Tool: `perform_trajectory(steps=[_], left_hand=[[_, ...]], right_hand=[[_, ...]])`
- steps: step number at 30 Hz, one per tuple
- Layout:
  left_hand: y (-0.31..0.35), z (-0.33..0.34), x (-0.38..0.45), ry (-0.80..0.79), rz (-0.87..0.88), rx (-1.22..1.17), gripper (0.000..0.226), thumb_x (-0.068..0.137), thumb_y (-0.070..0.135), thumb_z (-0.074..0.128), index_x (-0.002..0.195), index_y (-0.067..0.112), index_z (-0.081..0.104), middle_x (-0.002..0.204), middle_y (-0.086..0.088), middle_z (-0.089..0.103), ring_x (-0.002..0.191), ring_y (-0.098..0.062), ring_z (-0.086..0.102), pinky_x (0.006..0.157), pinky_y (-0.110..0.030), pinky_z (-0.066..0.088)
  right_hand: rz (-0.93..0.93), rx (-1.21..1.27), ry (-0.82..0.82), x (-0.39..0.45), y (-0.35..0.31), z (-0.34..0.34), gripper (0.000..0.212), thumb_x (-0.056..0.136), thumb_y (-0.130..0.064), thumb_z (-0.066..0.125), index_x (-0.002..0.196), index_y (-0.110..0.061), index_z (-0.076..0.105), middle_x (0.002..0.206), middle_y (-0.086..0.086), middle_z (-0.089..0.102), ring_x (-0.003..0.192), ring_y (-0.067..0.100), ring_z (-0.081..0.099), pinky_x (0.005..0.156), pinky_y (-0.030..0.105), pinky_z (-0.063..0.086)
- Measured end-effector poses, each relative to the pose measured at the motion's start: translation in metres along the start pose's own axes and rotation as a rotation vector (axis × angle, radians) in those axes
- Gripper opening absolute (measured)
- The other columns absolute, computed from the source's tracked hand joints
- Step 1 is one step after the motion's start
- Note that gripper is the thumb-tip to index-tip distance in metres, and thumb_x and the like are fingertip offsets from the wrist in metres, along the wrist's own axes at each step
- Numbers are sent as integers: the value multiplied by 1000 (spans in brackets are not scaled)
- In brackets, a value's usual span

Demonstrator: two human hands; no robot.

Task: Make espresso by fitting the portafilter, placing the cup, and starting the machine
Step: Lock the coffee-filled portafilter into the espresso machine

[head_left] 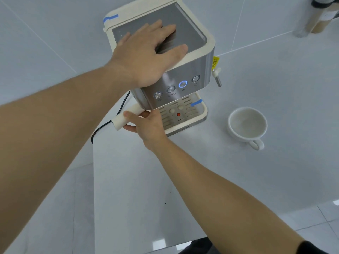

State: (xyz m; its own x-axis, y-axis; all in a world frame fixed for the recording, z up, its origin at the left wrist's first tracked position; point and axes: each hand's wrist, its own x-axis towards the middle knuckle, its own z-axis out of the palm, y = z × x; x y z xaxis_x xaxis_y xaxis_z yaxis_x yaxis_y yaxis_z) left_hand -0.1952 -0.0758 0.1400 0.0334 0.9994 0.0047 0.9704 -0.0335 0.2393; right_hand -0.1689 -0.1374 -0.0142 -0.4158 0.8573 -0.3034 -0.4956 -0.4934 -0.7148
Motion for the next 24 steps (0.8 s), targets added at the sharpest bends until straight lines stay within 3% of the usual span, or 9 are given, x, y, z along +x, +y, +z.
perform_trajectory(steps=[6,10,13,18,21,24], left_hand=[[0,1,-3,32,-17,-13,80,80,75,30,152,40,31,166,6,24,153,-12,13,122,-51,13],[1,1,-4,40,-15,-19,80,80,75,31,152,39,32,166,5,24,153,-13,14,122,-51,13],[2,1,-5,48,-13,-22,79,81,73,32,152,38,32,166,4,24,153,-14,16,122,-51,13],[0,-1,-2,22,11,19,74,84,72,30,149,37,36,159,-2,36,148,-22,28,118,-55,22],[0,-2,-1,-3,34,14,74,82,74,29,145,36,40,150,-4,44,143,-24,34,114,-58,27],[0,-2,-4,-23,40,53,84,75,82,31,150,44,30,161,1,32,150,-22,24,118,-57,19]], right_hand=[[25,19,-24,-4,3,-8,49,79,8,72,120,-9,52,103,14,59,95,23,63,70,45,63],[77,-24,-63,-12,3,-25,42,74,5,68,107,-14,51,95,12,59,90,32,65,75,50,61],[104,0,-124,-22,-2,-40,39,72,3,63,101,-21,55,87,10,57,74,29,68,70,47,60],[151,52,-148,-37,-19,-65,52,69,3,57,119,-12,52,67,5,56,54,22,55,52,34,55],[193,26,-136,-42,-30,-70,47,70,2,59,113,-17,59,70,9,55,53,22,55,51,31,52],[249,26,-120,-46,-38,-72,40,77,-3,61,113,-19,60,69,10,55,53,23,55,51,31,52]])
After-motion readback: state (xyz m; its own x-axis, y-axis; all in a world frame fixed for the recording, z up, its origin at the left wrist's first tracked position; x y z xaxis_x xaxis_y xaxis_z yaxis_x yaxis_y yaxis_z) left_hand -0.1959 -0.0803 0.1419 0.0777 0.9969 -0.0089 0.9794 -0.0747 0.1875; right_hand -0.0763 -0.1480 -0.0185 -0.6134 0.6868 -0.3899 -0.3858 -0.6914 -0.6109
